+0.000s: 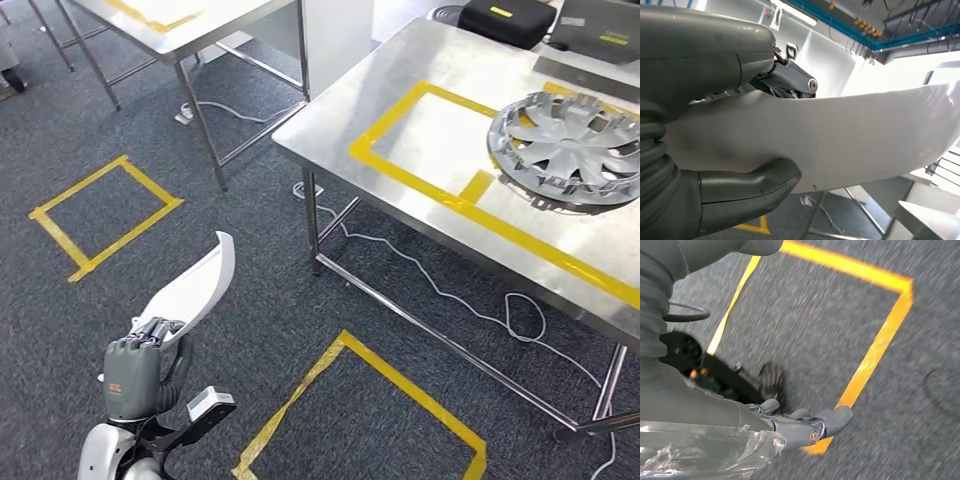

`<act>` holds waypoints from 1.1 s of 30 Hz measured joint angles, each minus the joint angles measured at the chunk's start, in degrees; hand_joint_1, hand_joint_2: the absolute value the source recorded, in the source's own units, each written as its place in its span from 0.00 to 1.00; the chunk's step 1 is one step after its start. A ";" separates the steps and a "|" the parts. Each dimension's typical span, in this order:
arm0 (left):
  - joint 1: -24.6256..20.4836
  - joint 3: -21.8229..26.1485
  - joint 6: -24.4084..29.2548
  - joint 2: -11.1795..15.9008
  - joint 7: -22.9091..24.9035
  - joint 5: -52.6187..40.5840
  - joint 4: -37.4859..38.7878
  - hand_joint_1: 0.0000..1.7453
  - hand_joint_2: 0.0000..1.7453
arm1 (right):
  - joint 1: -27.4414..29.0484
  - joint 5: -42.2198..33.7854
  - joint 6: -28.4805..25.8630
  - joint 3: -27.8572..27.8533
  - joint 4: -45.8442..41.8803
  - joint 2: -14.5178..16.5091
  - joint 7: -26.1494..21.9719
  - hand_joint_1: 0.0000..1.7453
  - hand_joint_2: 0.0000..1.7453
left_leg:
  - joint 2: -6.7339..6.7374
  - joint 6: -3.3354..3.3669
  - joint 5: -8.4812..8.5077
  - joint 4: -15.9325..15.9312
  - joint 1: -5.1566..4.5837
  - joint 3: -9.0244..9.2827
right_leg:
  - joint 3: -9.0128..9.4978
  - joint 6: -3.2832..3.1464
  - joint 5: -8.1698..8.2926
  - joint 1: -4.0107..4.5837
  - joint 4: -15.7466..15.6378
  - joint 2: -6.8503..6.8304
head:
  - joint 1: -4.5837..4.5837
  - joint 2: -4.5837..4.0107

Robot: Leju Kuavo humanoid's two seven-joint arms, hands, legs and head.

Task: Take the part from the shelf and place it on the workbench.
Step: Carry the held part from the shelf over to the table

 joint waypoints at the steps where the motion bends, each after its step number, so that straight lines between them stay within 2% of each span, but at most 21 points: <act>1: -0.65 -0.83 -0.02 -0.04 1.39 -0.17 0.61 1.00 1.00 | 0.06 0.01 0.35 -0.20 -0.01 -0.23 0.17 0.00 1.00 | -0.06 -0.02 -2.94 0.10 0.00 -2.17 | 1.46 0.01 -0.93 -0.05 -0.18 0.94 | 0.00 0.00; 2: -1.49 -1.77 -0.03 -0.08 2.64 -0.21 1.26 1.00 1.00 | 0.15 0.02 0.64 -0.44 -0.01 -0.47 0.25 0.00 1.00 | -0.14 -0.02 -4.76 -0.94 -0.01 -3.78 | 3.05 0.08 -1.97 -0.14 -0.25 1.90 | 0.00 0.00; 3: -2.37 -2.66 -0.04 -0.07 3.57 -0.20 1.85 1.00 1.00 | 0.23 0.02 0.88 -0.64 -0.01 -0.65 0.26 0.00 1.00 | -0.36 -0.06 -4.35 -2.92 0.00 -4.86 | 4.61 0.21 -3.09 -0.26 -0.26 2.79 | 0.01 0.00; 4: -3.17 -3.50 -0.06 -0.04 4.30 -0.17 2.47 1.00 1.00 | 0.34 0.01 1.07 -0.83 -0.01 -0.84 0.17 0.00 1.00 | -1.05 -0.18 -1.01 -5.82 0.07 -5.48 | 5.88 0.44 -4.25 -0.39 -0.33 3.62 | -0.04 0.00; 6: -4.05 -4.56 -0.07 0.12 5.15 0.08 3.34 1.00 1.00 | 0.40 -0.03 1.19 -1.09 -0.01 -1.17 -0.23 0.00 1.00 | -2.68 -0.29 8.97 -12.84 0.25 -6.07 | 7.81 1.05 -6.52 -0.55 -0.35 5.26 | -0.49 -0.02; 7: -4.07 -4.84 -0.07 0.24 5.37 0.49 3.45 1.00 1.00 | 0.41 -0.08 1.11 -1.19 -0.01 -1.28 -0.48 0.00 1.00 | -3.25 -0.15 12.49 -15.39 0.26 -5.94 | 8.75 1.37 -7.44 -0.59 -0.72 5.95 | -0.63 -0.02; 9: -3.59 -4.95 -0.01 0.77 4.98 2.51 2.91 1.00 1.00 | 0.57 -0.15 0.61 -1.23 -0.01 -1.33 -1.02 0.00 1.00 | -2.94 0.43 13.75 -17.77 0.12 -4.59 | 10.31 1.99 -7.37 -0.63 -1.11 6.70 | -0.53 -0.02; 10: -3.01 -4.68 0.03 1.24 4.20 4.05 2.29 1.00 1.00 | 0.68 -0.17 0.18 -1.23 -0.01 -1.28 -1.25 0.00 1.00 | -2.45 0.79 13.94 -18.21 0.12 -3.43 | 10.58 2.30 -6.59 -0.56 -0.18 5.91 | -0.24 -0.02; 12: -1.35 -3.48 0.07 2.34 1.59 7.32 1.19 1.00 1.00 | 0.60 -0.16 -0.84 -1.21 0.01 -0.96 -1.48 0.00 1.00 | -1.15 1.50 14.17 -18.51 0.07 -0.93 | 7.83 2.86 -4.99 -0.35 5.79 2.35 | 0.39 -0.02; 13: -0.42 -2.64 0.07 2.88 0.06 8.73 0.79 1.00 1.00 | 0.43 -0.18 -1.40 -1.18 0.01 -0.66 -1.44 0.00 1.00 | -0.52 1.84 13.79 -18.53 -0.05 0.20 | 5.45 3.02 -5.39 -0.27 9.78 0.30 | 0.61 -0.02; 15: 0.86 -1.11 0.07 3.74 -2.31 10.53 0.42 1.00 1.00 | 0.21 -0.20 -2.32 -1.13 0.04 0.01 -1.27 0.00 1.00 | 0.41 2.24 11.72 -18.51 -0.32 2.48 | 0.51 3.05 -10.05 -0.27 14.88 -1.37 | 0.80 -0.01; 17: 1.43 0.05 0.06 4.26 -3.36 11.26 0.21 1.00 1.00 | 0.25 -0.21 -2.81 -1.10 0.08 0.48 -1.15 0.00 1.00 | 0.96 2.40 9.55 -18.51 -0.50 5.09 | -2.35 2.86 -15.82 -0.23 14.41 -1.51 | 0.94 -0.02; 18: 1.57 0.53 0.04 4.40 -3.62 11.44 0.17 1.00 1.00 | 0.28 -0.20 -2.93 -1.10 0.08 0.60 -1.12 0.00 1.00 | 1.23 2.43 8.36 -18.52 -0.61 6.59 | -3.10 2.64 -16.43 -0.16 12.59 -1.67 | 0.99 -0.02; 19: 1.68 0.94 0.02 4.54 -3.83 11.55 0.17 1.00 1.00 | 0.30 -0.19 -3.05 -1.10 0.09 0.68 -1.05 0.00 1.00 | 1.59 2.42 7.15 -18.58 -0.72 8.00 | -3.66 2.23 -14.13 0.02 9.99 -2.35 | 1.05 -0.02; 22: 1.99 1.86 -0.09 4.94 -4.13 11.78 0.22 1.00 1.00 | 0.14 -0.27 -3.31 -1.10 0.16 0.89 -0.78 0.00 1.00 | 2.73 1.88 3.80 -18.73 -1.16 11.21 | -4.79 0.82 0.73 1.08 2.89 -5.64 | 0.76 -0.03; 23: 2.05 2.09 -0.13 5.04 -4.14 11.82 0.19 1.00 1.00 | -0.08 -0.40 -3.36 -1.09 0.17 0.99 -0.73 0.00 1.00 | 3.05 1.55 3.25 -18.81 -1.16 11.93 | -4.73 0.61 3.08 1.35 2.02 -5.72 | 0.61 -0.02; 26: 1.79 2.47 -0.14 5.21 -4.17 11.83 0.02 1.00 1.00 | -0.90 -0.67 -3.36 -1.07 0.14 1.19 -0.72 0.00 1.00 | 2.57 0.46 4.64 -15.53 -0.87 11.12 | -2.95 0.00 2.56 1.05 0.90 -3.34 | 0.56 0.00; 28: 1.68 2.65 -0.15 5.39 -4.22 11.83 -0.01 1.00 1.00 | -1.21 -0.56 -3.33 -1.06 0.11 1.21 -0.74 0.00 1.00 | 0.76 -0.07 5.09 -8.58 -0.69 6.56 | -1.36 -0.49 2.07 0.57 -0.26 -1.92 | 0.33 0.01; 31: 1.71 2.91 -0.32 5.67 -4.45 11.85 0.01 1.00 1.00 | -1.33 -0.27 -3.97 -1.07 0.10 1.45 -0.75 0.00 1.00 | -0.19 -0.63 -0.38 -2.09 -0.40 -0.40 | 0.95 -0.43 0.83 0.18 -1.23 0.43 | 0.20 0.00; 32: 1.61 2.96 -0.44 5.75 -4.67 11.85 0.02 1.00 1.00 | -1.29 -0.26 -4.56 -1.08 0.10 1.70 -0.78 0.00 1.00 | -0.21 -0.77 -1.41 -2.43 -0.33 -1.59 | 1.81 -0.23 0.27 0.05 -1.31 1.24 | 0.22 0.00; 33: 1.47 2.99 -0.61 5.84 -5.00 11.86 0.02 1.00 1.00 | -1.25 -0.26 -5.24 -1.08 0.10 2.04 -0.85 0.00 1.00 | -0.32 -0.90 -0.72 -4.09 -0.25 -2.11 | 2.71 0.00 -0.32 -0.12 -1.32 2.06 | 0.22 0.00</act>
